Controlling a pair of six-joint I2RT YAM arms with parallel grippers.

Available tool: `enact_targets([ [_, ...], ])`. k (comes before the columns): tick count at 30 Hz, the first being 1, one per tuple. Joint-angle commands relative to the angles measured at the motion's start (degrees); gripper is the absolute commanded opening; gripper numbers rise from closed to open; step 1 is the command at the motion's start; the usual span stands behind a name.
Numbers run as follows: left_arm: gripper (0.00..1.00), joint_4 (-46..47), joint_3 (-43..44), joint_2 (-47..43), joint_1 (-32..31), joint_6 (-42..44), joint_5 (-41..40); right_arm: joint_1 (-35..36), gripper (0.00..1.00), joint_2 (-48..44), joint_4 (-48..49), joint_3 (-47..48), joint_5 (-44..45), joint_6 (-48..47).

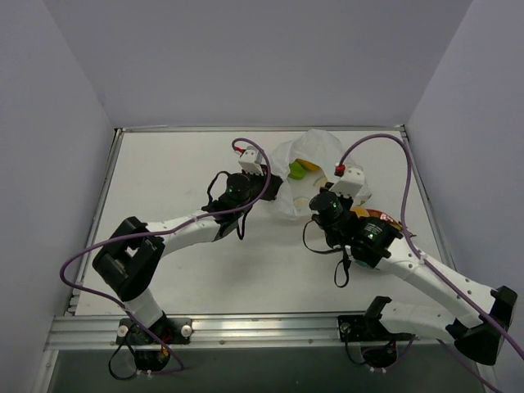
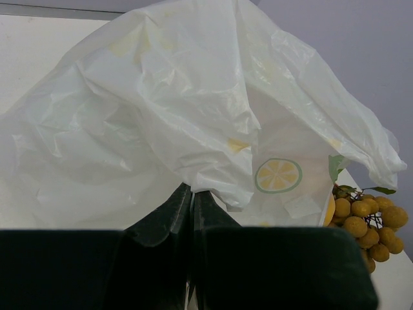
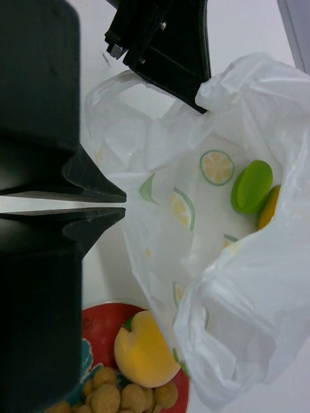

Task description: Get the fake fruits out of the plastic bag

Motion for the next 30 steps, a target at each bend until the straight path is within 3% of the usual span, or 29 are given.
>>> enact_targets([
  [1,0.02,2.2,0.9,-1.7,-0.2,-0.3,0.2,0.4,0.03,4.4,7.6,1.9,-1.3,-9.1],
  [4,0.02,2.6,0.5,-2.3,-0.2,-1.0,-0.3,-1.0,0.03,10.1,15.5,1.4,-4.2,-13.0],
  [12,0.02,0.0,-3.4,-6.1,-0.4,-2.6,-4.7,-19.5,0.0,24.6,35.9,-1.6,-22.1,-19.6],
  [17,0.02,-2.9,-4.3,-6.8,-0.8,-2.3,-7.2,-20.7,0.06,36.0,40.8,2.8,-26.7,-25.6],
  [18,0.02,-3.3,-4.3,-6.8,-0.8,-2.1,-7.3,-20.7,0.09,37.0,43.3,3.1,-27.5,-26.4],
  [22,0.02,-5.5,-3.8,-6.0,-1.0,-1.6,-7.8,-21.8,0.38,42.1,45.9,6.1,-30.6,-29.0],
  [26,0.02,-7.3,-3.2,-5.4,-0.9,-0.8,-8.0,-22.6,0.6,46.4,47.0,9.6,-30.5,-31.8],
  [30,0.02,-9.2,-2.8,-5.0,-0.9,-0.1,-8.1,-23.6,0.75,50.9,45.9,14.4,-30.6,-35.1],
])
